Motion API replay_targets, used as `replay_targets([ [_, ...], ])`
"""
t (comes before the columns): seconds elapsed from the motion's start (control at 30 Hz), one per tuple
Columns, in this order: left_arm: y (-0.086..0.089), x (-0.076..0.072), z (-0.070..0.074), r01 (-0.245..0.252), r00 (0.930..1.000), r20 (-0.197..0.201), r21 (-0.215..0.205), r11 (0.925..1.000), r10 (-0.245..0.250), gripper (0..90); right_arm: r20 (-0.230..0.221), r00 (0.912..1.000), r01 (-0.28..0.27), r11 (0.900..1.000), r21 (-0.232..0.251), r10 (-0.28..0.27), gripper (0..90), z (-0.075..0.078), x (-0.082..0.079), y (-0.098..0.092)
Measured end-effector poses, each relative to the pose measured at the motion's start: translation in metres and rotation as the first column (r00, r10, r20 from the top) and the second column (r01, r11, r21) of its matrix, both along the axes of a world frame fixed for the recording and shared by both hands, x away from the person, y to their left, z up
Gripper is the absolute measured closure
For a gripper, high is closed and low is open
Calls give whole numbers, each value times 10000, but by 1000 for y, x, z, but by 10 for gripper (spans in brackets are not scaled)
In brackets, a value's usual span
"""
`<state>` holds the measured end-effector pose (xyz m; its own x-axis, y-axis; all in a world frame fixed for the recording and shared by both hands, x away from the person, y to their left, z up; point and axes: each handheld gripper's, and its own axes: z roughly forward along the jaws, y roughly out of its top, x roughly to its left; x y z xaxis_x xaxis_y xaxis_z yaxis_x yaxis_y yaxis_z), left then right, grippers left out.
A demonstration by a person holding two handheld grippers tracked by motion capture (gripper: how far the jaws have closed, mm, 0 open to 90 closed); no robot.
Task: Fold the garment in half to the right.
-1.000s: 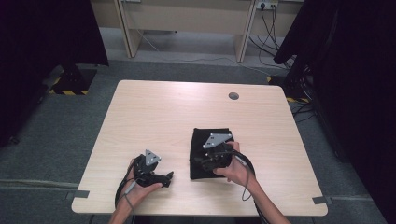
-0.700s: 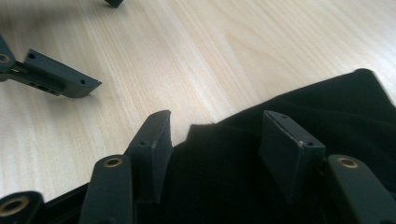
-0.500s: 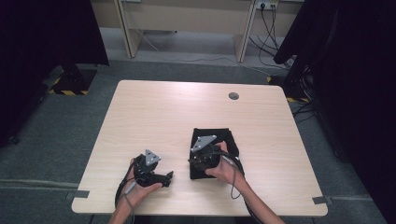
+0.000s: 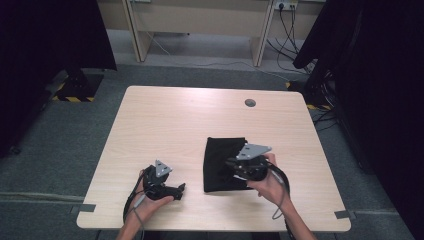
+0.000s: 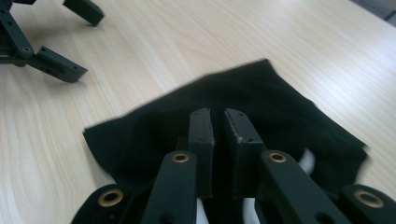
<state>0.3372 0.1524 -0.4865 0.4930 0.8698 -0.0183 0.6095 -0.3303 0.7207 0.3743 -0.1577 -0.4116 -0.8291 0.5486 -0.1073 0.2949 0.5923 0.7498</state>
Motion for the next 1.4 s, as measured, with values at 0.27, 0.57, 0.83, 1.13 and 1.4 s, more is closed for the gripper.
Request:
replay_targets([
  [0.27,0,0,0,-18,10000,-1,4,10000,18,0,49,9966,822,9966,70,-822,738,-2,-23,-51],
  [0.57,0,0,0,-24,10000,-2,8,10000,24,0,250,9871,1563,9857,629,-1581,560,13,-33,-72],
  [0.83,0,0,0,-30,10000,-3,9,10000,30,0,-456,9892,1419,9886,503,-1396,527,10,-8,-47],
  [1.13,0,0,0,-34,10000,-2,10,10000,34,0,-1026,9839,1425,9889,-416,-1461,506,-10,19,-8],
  [1.4,0,0,0,-48,10000,-5,10,10000,48,0,-807,9905,1073,9927,-549,-1116,850,-10,18,-20],
])
